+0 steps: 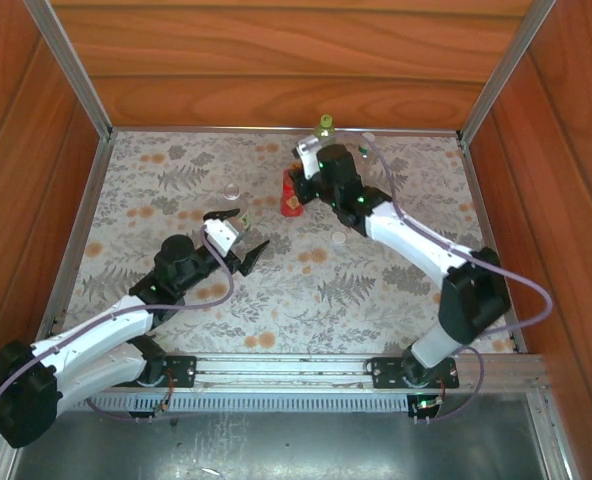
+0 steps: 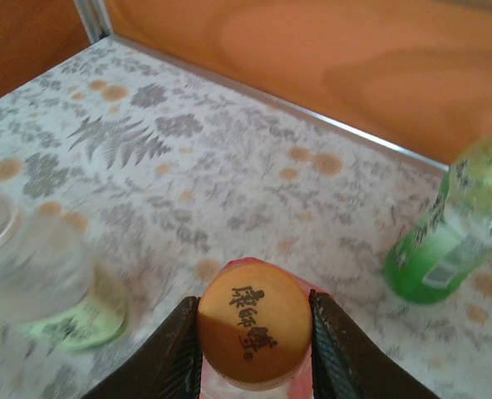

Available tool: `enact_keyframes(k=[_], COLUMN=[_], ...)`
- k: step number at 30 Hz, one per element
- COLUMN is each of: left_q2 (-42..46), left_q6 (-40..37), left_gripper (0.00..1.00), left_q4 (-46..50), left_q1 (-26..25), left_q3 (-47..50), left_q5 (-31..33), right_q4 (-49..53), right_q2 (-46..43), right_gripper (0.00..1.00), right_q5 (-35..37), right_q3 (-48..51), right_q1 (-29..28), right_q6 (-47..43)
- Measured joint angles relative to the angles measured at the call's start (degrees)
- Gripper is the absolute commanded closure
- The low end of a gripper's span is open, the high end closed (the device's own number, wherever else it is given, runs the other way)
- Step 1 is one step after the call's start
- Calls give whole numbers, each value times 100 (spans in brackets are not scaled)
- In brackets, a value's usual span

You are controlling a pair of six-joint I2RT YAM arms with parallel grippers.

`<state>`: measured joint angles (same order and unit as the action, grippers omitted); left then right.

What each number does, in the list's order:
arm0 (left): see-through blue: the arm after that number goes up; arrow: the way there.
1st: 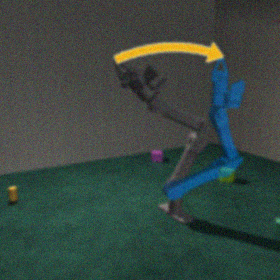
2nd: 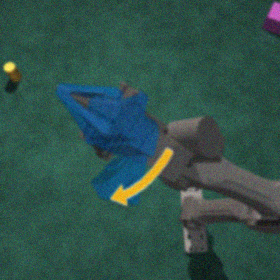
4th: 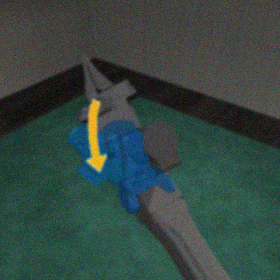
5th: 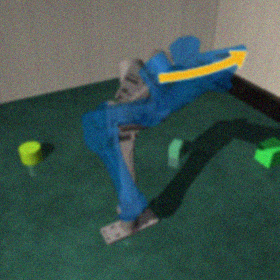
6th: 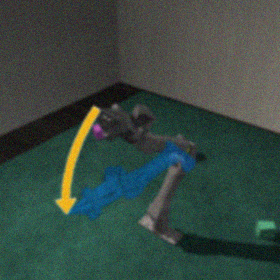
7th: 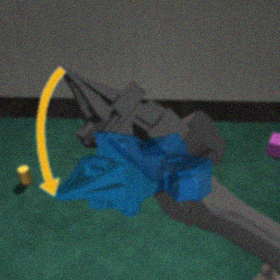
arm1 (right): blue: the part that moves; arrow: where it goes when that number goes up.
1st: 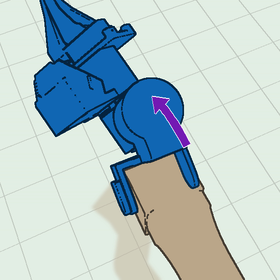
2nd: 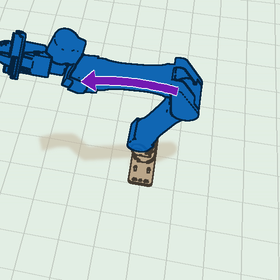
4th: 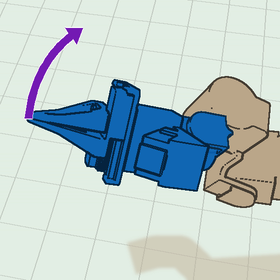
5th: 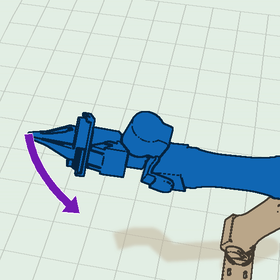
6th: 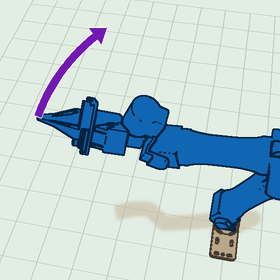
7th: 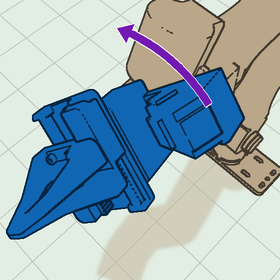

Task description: Screw on the bottle caps

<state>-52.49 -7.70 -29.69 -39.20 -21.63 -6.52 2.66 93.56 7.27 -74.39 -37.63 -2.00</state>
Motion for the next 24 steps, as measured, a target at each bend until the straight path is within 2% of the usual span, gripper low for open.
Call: enact_keyframes(k=[9,13,17,24], left_q2=[490,337,144,-2], left_q6=[811,1110,1261,1386], left_gripper=[0,0,0,0], left_q4=[273,280,282,205], left_q1=[588,817,960,1222], left_q3=[743,745,715,702], left_q5=[667,671,634,514], right_q4=[350,678,981,1187], right_q2=[1856,2223,2411,2415], right_gripper=[81,77,62,37], right_q5=[-260,-396,-514,-603], right_q3=[-1976,-2577,-2949,-3012], right_q1=[374,470,509,509], right_q6=[-96,-81,-70,-129])
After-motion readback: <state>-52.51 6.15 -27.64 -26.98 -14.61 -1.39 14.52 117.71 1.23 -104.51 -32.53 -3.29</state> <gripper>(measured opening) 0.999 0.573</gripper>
